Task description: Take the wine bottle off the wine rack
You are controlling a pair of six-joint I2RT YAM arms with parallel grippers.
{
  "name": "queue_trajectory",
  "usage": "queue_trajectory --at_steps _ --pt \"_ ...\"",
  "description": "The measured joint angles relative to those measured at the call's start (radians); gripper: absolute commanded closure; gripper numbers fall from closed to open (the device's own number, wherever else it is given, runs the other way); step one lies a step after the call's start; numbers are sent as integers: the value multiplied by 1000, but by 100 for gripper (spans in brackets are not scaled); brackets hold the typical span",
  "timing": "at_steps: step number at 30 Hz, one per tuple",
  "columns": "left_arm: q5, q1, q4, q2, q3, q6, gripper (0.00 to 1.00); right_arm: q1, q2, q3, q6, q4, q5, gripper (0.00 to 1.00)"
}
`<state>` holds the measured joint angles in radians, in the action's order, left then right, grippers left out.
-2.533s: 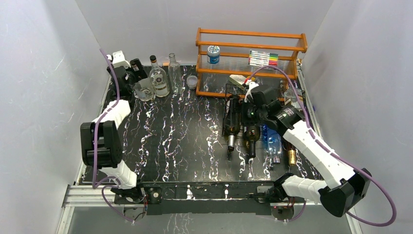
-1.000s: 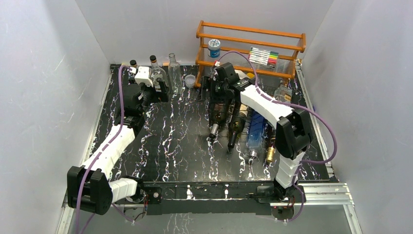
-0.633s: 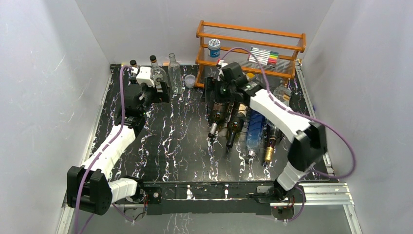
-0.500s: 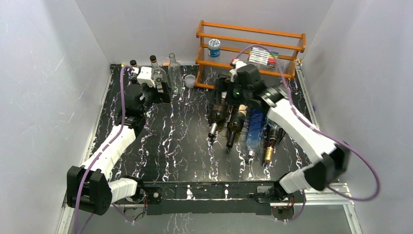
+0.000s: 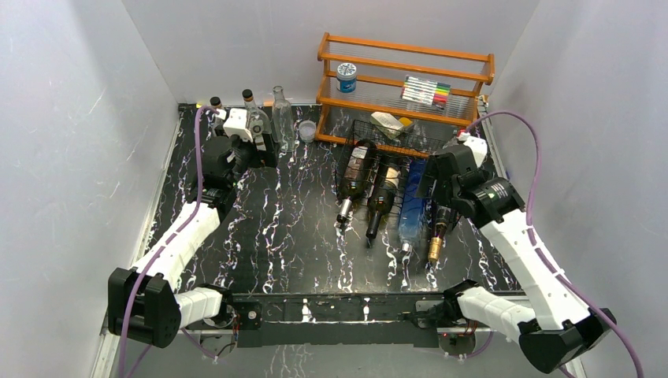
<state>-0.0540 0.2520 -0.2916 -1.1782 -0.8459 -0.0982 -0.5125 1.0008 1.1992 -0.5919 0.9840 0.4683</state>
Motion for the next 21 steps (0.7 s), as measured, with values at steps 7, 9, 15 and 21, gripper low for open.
queue_trajectory --at_steps 7,9,15,21 --pt "2 3 1 0 0 -3 2 169 1 -103 -42 7 7 9" --pt "2 4 1 0 0 -3 2 202 -7 -138 -47 -2 -21 10" --pt "2 5 1 0 0 -3 2 233 -43 -254 -64 -90 -132 20" --pt "2 5 0 0 1 -3 2 240 -70 -353 -68 -193 -195 30"
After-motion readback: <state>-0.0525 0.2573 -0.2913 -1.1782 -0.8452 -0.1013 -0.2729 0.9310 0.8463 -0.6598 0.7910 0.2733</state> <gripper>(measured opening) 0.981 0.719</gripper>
